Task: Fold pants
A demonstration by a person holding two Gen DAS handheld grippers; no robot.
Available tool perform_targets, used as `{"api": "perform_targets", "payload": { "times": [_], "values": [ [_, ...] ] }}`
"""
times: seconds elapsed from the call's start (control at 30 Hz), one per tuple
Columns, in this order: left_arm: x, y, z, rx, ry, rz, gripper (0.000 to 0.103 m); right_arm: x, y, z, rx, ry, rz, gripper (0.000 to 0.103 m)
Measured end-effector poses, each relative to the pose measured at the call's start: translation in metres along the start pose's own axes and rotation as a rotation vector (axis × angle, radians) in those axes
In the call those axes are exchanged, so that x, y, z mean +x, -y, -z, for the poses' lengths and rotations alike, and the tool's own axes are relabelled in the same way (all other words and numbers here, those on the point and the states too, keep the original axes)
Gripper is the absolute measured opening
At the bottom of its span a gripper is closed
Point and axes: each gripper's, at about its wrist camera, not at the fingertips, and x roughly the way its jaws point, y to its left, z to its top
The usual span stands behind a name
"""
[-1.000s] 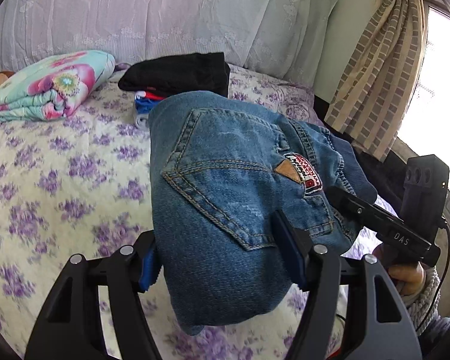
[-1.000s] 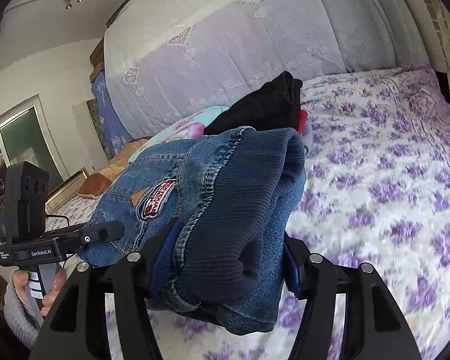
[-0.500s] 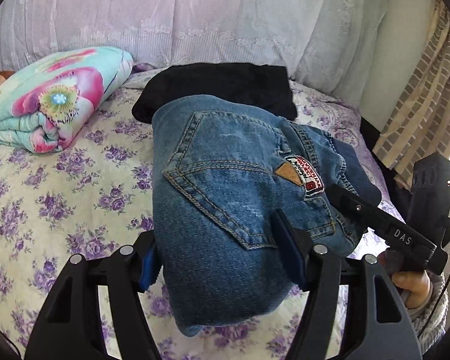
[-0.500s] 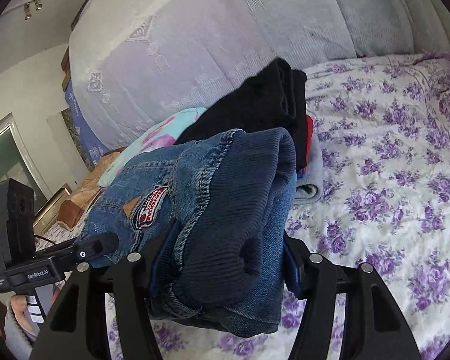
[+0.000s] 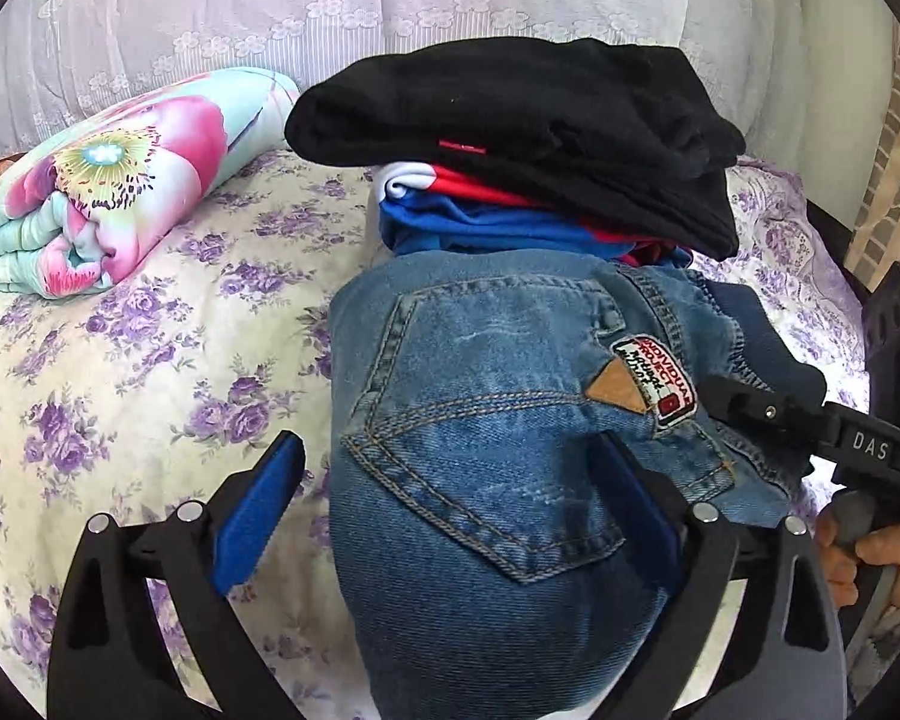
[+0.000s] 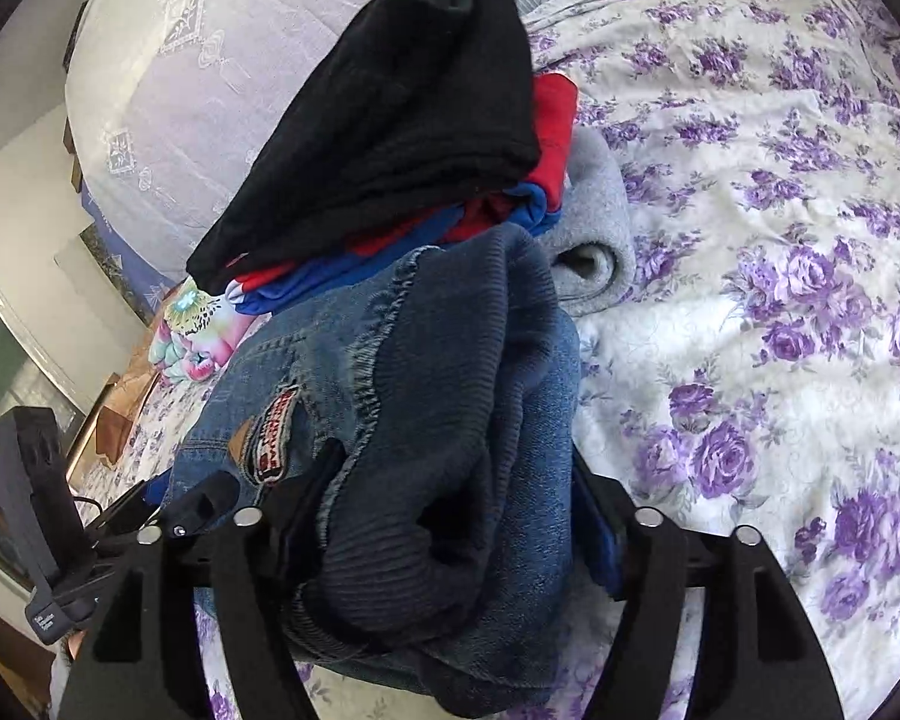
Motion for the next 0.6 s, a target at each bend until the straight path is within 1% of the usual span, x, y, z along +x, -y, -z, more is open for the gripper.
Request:
{"api": "perform_targets", "payload": {
  "times": [0.07,0.17,0.27,0.33,0.4,0.43,0.47,0.5,0.6],
  "values": [
    [0.0,0.0,0.0,0.008,0.009,-0.012,0.095,-0.002,0.001,0.0,0.005,0.002,-0.001,0.076],
    [-0.007,0.004,0.0,0.035,0.042,-0.058,0.098,-0.005,-0.002,0.002,0.001,0.017,0.021,0.083],
    [-0.016,0.007,0.003,0.055,0.074,-0.103,0.099,-0.01,-0.002,0.005,0.004,0.039,0.038,0.085],
    [-0.025,0.009,0.006,0.06,0.101,-0.162,0.099,-0.019,-0.006,0.009,-0.012,0.067,0.075,0.085],
    [-0.037,0.012,0.008,0.06,0.128,-0.226,0.099,-0.033,-0.016,0.014,-0.051,0.11,0.135,0.085],
    [-0.043,0.013,0.009,0.057,0.138,-0.244,0.099,-0.042,-0.021,0.018,-0.072,0.136,0.167,0.087],
    [-0.05,0.015,0.011,0.052,0.147,-0.257,0.099,-0.051,-0.028,0.022,-0.091,0.163,0.201,0.089],
    [-0.06,0.017,0.013,0.046,0.155,-0.261,0.099,-0.061,-0.033,0.026,-0.105,0.19,0.231,0.095],
    [-0.084,0.027,0.019,0.048,0.177,-0.261,0.099,-0.091,-0.049,0.042,-0.131,0.263,0.274,0.099]
  ]
}}
